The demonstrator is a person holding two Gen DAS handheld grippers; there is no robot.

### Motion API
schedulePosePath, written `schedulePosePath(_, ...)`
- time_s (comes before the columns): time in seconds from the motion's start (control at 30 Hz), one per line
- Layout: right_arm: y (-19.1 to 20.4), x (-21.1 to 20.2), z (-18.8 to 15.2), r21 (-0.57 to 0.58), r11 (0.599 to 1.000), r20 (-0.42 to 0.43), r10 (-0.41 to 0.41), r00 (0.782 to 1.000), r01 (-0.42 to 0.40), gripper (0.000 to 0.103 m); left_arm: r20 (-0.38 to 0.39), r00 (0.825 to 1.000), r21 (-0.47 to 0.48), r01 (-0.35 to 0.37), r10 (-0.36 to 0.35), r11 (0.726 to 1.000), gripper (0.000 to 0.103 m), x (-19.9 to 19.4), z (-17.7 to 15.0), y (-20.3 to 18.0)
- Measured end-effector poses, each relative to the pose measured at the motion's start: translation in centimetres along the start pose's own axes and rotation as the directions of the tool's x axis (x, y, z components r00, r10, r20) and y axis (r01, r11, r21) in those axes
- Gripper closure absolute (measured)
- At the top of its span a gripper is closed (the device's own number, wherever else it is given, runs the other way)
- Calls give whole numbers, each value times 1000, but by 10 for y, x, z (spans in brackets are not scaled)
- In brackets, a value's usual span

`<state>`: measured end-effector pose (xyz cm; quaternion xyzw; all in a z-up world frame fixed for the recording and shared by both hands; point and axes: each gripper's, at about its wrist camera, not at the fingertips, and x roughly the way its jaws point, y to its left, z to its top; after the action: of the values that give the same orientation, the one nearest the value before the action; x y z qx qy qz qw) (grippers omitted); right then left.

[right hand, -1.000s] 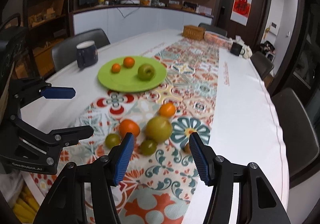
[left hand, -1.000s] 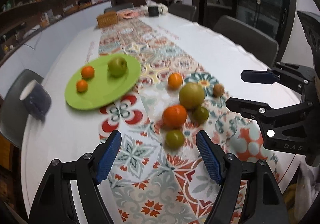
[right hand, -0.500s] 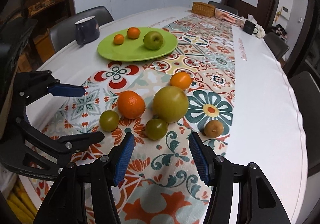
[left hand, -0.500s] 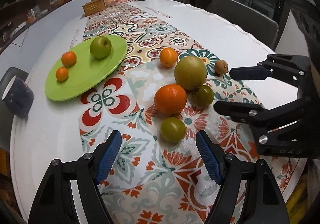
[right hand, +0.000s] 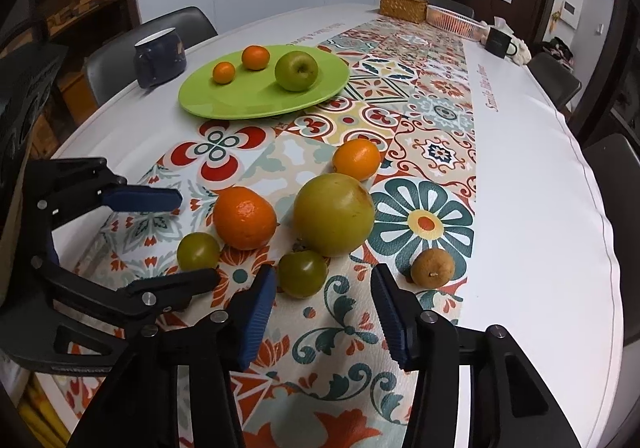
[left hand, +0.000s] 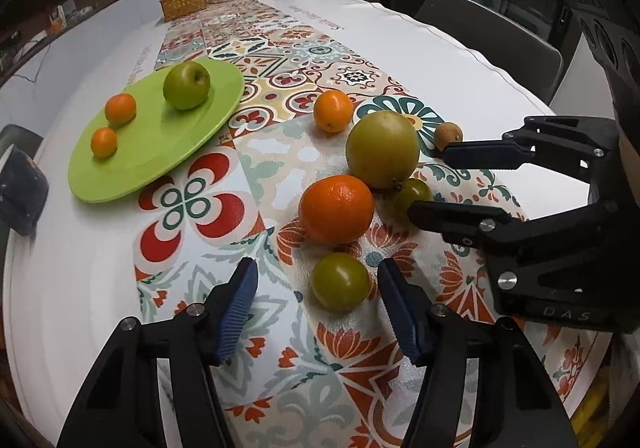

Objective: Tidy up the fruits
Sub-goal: 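Grasp a small green fruit with the left gripper while the right gripper grasps a dark green fruit, then carry both green fruits onto the green plate and open both grippers to release them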

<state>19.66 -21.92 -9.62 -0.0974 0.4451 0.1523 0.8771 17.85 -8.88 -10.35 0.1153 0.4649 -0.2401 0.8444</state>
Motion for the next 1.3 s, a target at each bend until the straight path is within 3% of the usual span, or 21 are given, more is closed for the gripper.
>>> schedulePosePath(0.33, 2, 16, 3, 28, 999, -39, 38, 999, -37, 63, -24, 999, -23, 40, -40, 999, 73, 6, 0, 1)
schedulePosePath(0.53, 3, 18, -1, 30, 998, -45, 51, 998, -50, 73, -27, 998, -80, 56, -58, 995, 73, 3, -1, 7)
schedulePosePath(0.87, 2, -1, -5, 62, 996, -7, 68, 998, -67, 74, 2, 998, -120, 58, -58, 991, 73, -16, -7, 9)
schedulePosePath(1.3, 16, -48, 8, 58, 994, 114, 89, 990, -96, 74, 115, 993, -145, 31, -14, 989, 73, -69, 1, 12)
